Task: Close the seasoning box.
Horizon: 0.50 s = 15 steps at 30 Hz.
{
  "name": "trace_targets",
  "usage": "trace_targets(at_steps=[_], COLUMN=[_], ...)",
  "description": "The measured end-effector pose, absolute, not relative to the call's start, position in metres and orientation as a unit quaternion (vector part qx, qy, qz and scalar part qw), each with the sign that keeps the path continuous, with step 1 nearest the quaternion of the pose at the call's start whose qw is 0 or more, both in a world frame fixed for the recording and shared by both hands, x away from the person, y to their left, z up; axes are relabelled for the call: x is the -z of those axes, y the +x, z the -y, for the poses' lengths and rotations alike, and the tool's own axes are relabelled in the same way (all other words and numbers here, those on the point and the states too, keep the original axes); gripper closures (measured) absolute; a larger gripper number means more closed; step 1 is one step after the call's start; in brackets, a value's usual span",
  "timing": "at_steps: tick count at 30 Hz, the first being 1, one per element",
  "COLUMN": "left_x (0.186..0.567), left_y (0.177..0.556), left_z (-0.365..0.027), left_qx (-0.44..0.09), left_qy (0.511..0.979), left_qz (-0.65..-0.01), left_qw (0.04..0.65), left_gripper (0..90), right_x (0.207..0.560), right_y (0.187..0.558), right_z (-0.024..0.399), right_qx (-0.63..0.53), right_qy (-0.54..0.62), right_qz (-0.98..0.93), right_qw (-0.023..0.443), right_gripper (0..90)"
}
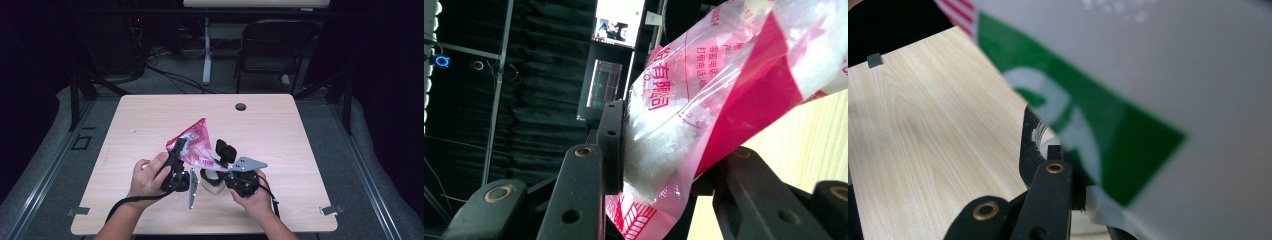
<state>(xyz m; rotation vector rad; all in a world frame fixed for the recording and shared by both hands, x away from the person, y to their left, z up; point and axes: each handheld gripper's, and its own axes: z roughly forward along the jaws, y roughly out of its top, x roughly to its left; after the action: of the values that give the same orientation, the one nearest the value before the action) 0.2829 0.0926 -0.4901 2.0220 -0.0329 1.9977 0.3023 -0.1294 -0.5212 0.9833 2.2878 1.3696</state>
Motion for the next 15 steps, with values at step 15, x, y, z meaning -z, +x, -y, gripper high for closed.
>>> trace_targets(at_steps=[15], left_x=[0.4903], left_y=[0.2834], left_z=[-0.0928], left_qx=[-0.695], left_qy=[0.702], left_qz=[0.013], left_qw=[0.153], left_gripper=[67.3], right_x=[0.5214], right_y=[0.3025], right_z=[0.1296], right_qx=[-0.476], right_qy=[0.342], right_qz=[-0.796], right_qw=[0.150], right_gripper=[89.9])
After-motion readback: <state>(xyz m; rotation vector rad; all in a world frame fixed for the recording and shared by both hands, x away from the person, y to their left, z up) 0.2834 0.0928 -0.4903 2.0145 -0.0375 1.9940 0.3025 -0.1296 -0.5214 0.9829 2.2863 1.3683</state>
